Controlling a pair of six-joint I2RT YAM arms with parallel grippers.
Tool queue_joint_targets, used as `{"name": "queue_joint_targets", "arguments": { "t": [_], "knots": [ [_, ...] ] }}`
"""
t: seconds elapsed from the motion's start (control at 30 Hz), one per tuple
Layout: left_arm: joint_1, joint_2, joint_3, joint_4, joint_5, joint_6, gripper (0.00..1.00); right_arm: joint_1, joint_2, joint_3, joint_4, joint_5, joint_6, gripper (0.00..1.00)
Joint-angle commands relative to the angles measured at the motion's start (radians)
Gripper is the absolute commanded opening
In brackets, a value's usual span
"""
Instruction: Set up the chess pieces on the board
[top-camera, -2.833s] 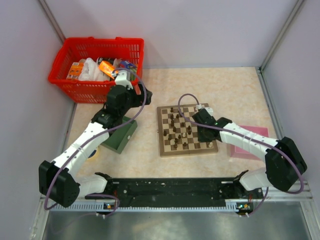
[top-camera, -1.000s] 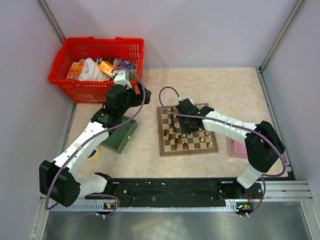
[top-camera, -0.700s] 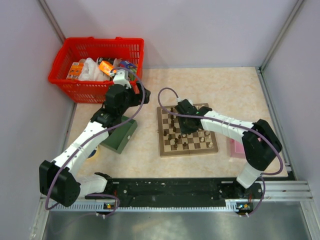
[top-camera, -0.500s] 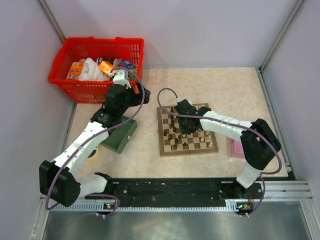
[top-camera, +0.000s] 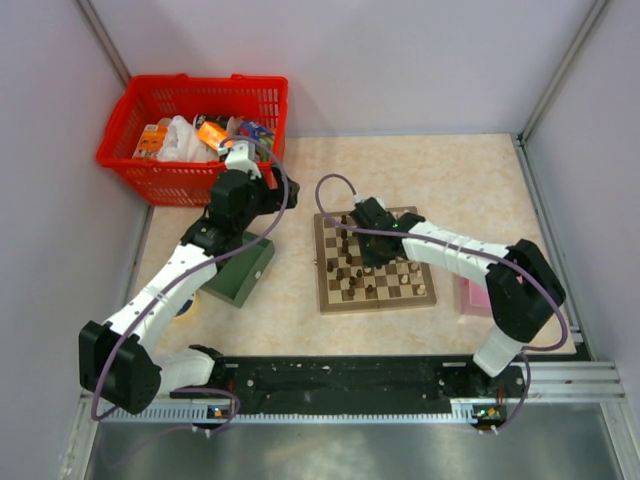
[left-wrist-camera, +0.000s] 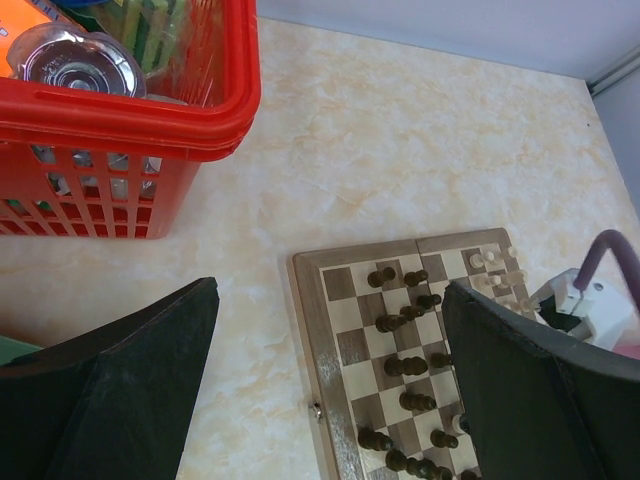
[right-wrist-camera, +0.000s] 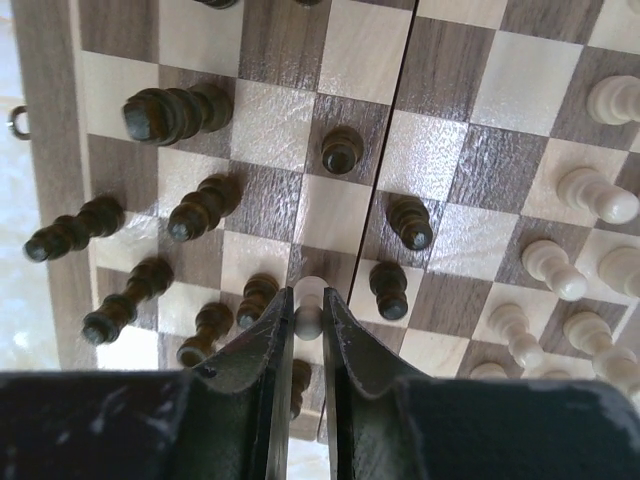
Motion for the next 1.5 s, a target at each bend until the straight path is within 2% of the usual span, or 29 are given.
{"name": "queue_joint_targets", "arguments": {
  "t": [0.0, 0.13, 0.43, 0.57, 0.77, 1.47],
  "knots": [
    [0.007, -0.039, -0.007, 0.044, 0.007, -0.011, 0.99, 0.017, -0.126, 0.034, -0.010, -0.006, 0.000, 0.13],
    [0.007, -0.039, -0.010, 0.046, 0.011, -0.014, 0.99, 0.017, -0.213, 0.016, -0.058, -0.001, 0.007, 0.13],
    [0.008, -0.048, -0.026, 0.060, 0.017, -0.025, 0.99, 0.016, -0.416, -0.191, -0.159, 0.057, 0.089, 0.13],
    [0.007, -0.045, -0.030, 0.066, 0.031, -0.033, 0.99, 0.016, -0.412, -0.259, -0.147, 0.100, 0.123, 0.13],
    [0.007, -0.031, -0.027, 0.067, 0.040, -0.034, 0.99, 0.014, -0.363, -0.275, -0.129, 0.157, 0.134, 0.13],
    [0.008, -0.007, -0.019, 0.099, 0.059, -0.042, 0.99, -0.053, -0.336, -0.352, -0.040, 0.149, 0.119, 0.15]
  ]
}}
